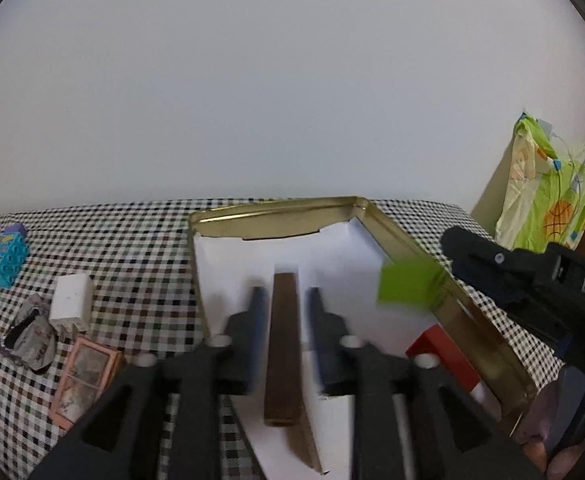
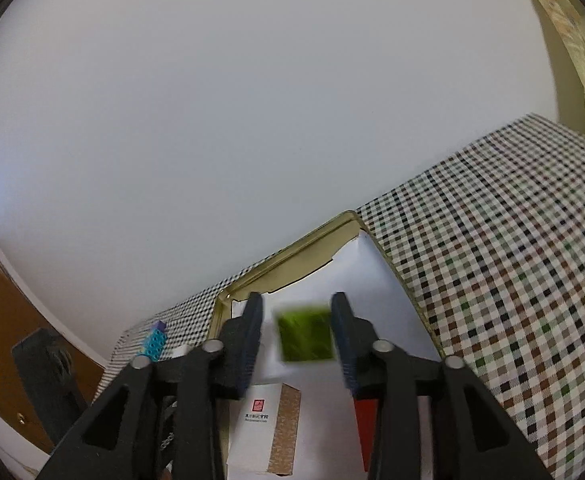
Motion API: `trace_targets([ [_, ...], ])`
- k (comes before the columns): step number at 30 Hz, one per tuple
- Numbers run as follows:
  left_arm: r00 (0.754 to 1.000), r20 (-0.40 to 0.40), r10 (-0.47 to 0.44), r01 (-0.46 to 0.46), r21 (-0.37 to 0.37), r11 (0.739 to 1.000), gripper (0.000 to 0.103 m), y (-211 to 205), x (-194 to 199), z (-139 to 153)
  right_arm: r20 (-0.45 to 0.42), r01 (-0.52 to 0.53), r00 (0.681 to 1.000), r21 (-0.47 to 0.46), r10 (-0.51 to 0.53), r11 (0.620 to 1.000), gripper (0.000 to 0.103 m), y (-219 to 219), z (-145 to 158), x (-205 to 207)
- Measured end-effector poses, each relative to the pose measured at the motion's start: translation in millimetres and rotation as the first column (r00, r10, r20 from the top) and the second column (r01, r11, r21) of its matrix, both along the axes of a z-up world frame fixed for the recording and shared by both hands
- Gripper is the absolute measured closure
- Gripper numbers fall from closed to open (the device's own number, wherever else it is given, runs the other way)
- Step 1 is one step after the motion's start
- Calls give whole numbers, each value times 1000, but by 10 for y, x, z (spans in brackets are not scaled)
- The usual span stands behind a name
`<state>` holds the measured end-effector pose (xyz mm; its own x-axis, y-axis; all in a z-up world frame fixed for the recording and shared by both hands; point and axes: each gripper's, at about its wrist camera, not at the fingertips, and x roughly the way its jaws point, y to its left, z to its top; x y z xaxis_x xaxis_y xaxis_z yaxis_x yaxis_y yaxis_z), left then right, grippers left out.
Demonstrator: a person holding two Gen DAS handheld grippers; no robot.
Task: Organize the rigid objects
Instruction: 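Carry the brown bar and green block into the gold tray and release, then move both tools back toward the copper frame and grey pouch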
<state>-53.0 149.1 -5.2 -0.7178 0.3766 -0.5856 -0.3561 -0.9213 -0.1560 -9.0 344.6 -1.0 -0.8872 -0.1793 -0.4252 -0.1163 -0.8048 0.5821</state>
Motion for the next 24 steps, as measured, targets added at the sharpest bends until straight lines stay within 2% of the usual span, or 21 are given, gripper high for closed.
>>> trace_targets([
  [1, 1000, -1, 22, -22, -3, 1000, 35, -35, 26, 17, -9, 9, 1000, -17, -9, 1000, 48, 11, 28, 81],
  [2, 999, -9, 39, -39, 6, 999, 15, -76, 47, 22, -24, 27, 999, -39, -28, 999, 39, 40, 40, 146],
  [3, 998, -29, 57, -56, 23, 998, 10, -132, 86, 54, -35, 49, 998, -56, -51, 997, 35, 69, 36, 175],
  [8, 985, -106, 133, -130, 40, 991, 10, -389, 218, 170, -39, 105, 993, -77, -108, 992, 35, 168, 38, 246],
  [14, 961, -107, 256, -256, 22, 967, 6, -733, 214, 70, -45, 135, 989, -54, -137, 989, 34, 99, -12, 180],
  [18, 949, -100, 300, -300, 18, 954, 6, -890, 192, 40, -53, 156, 986, -6, -156, 988, 34, 19, 25, 239],
  [21, 936, -134, 325, -328, -7, 945, 6, -941, 240, 49, -70, 169, 984, 45, -165, 985, 34, -68, 104, 311],
  [24, 928, -164, 335, -345, -38, 938, 6, -981, 275, 47, -88, 183, 981, 94, -175, 979, 34, -223, 54, 329],
])
